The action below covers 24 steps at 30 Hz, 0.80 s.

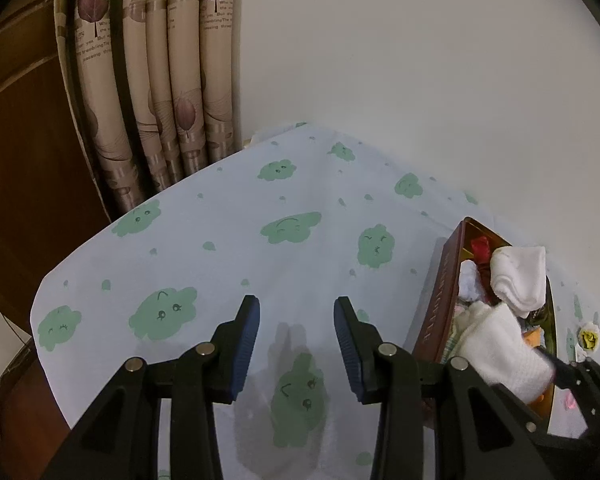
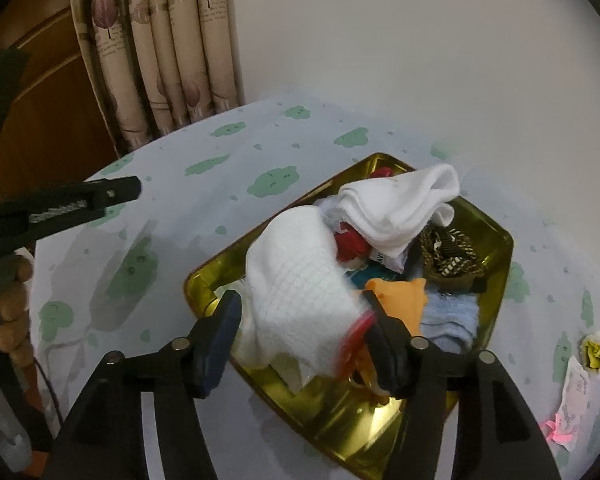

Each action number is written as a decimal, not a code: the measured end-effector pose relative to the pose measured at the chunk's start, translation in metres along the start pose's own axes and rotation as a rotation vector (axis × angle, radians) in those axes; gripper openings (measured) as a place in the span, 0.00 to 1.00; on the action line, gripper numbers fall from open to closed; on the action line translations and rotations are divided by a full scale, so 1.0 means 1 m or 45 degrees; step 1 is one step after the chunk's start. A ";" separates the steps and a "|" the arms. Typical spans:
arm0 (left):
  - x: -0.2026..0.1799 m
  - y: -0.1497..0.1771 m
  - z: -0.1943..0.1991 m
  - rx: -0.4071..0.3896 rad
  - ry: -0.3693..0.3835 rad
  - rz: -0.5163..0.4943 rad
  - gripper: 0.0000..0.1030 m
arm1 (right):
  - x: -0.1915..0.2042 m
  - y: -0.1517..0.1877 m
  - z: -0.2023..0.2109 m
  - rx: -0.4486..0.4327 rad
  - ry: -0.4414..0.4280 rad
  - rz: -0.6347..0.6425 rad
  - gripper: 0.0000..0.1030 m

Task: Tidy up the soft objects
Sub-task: 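Carry the white knit glove into the tin and open the right tool, then grasp the white fluffy ball with yellow tag with the right tool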

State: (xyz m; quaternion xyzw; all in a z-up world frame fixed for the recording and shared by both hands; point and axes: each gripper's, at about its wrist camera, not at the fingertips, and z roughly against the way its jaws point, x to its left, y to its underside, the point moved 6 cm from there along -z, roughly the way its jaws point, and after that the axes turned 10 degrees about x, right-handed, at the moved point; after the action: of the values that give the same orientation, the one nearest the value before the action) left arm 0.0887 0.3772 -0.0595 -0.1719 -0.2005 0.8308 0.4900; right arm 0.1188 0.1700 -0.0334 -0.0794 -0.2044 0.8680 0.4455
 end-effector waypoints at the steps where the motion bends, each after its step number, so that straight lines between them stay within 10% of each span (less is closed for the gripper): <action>1: 0.000 0.000 0.000 0.000 0.001 0.001 0.38 | 0.000 0.000 0.004 -0.010 0.004 0.001 0.64; 13: 0.000 0.000 0.000 -0.006 -0.012 -0.002 0.38 | -0.052 0.014 0.072 -0.137 0.046 -0.124 0.70; 24: -0.004 0.002 0.000 -0.011 -0.038 -0.045 0.38 | -0.243 0.076 0.080 -0.064 0.365 -0.490 0.73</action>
State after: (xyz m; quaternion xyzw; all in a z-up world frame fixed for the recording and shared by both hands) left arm 0.0891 0.3727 -0.0606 -0.1579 -0.2144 0.8235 0.5009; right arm 0.1799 -0.0880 -0.0043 -0.1723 -0.1720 0.7417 0.6250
